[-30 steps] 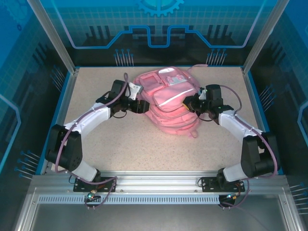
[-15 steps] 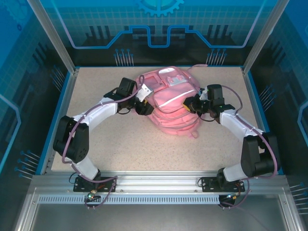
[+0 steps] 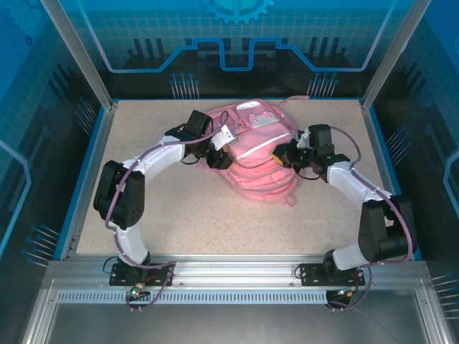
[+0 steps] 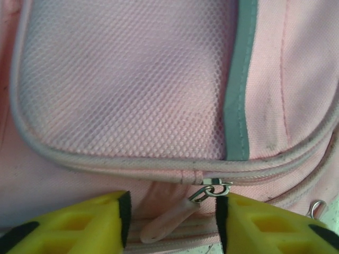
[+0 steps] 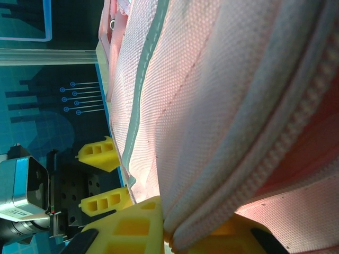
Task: Pack the student bag
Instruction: Zip the student bag at the top-center of the table.
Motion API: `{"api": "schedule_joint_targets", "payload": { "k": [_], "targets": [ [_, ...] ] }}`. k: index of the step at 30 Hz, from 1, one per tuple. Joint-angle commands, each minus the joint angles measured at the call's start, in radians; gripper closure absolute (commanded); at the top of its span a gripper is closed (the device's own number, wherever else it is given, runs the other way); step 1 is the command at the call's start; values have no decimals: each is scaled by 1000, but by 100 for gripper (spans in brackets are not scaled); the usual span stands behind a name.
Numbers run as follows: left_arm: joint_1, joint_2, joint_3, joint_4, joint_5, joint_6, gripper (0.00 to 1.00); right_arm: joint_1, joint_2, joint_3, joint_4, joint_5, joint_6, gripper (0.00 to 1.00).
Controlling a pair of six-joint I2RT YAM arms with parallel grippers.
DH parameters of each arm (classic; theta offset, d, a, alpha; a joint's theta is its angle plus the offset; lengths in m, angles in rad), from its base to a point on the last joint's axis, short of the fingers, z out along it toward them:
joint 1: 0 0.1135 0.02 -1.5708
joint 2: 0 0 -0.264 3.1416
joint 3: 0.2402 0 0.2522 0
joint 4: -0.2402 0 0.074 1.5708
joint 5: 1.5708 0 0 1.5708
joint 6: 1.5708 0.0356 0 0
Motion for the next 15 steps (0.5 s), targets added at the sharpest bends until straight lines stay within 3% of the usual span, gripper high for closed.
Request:
{"api": "schedule_joint_targets", "payload": {
  "k": [1,6,12,15],
  "targets": [
    [-11,23,36,-42,29,47,66,-9,6,31,-18,-51,0,87],
    [-11,-26,-35,-27,64,25,89,1,30,28,9,-54,15,87],
    [-13,-117,-165,72,99,-69,100,33,57,23,63,-41,44,88],
    [-31,-169,-235,155,75,-144,100,63,71,19,97,-32,65,88]
  ]
}}
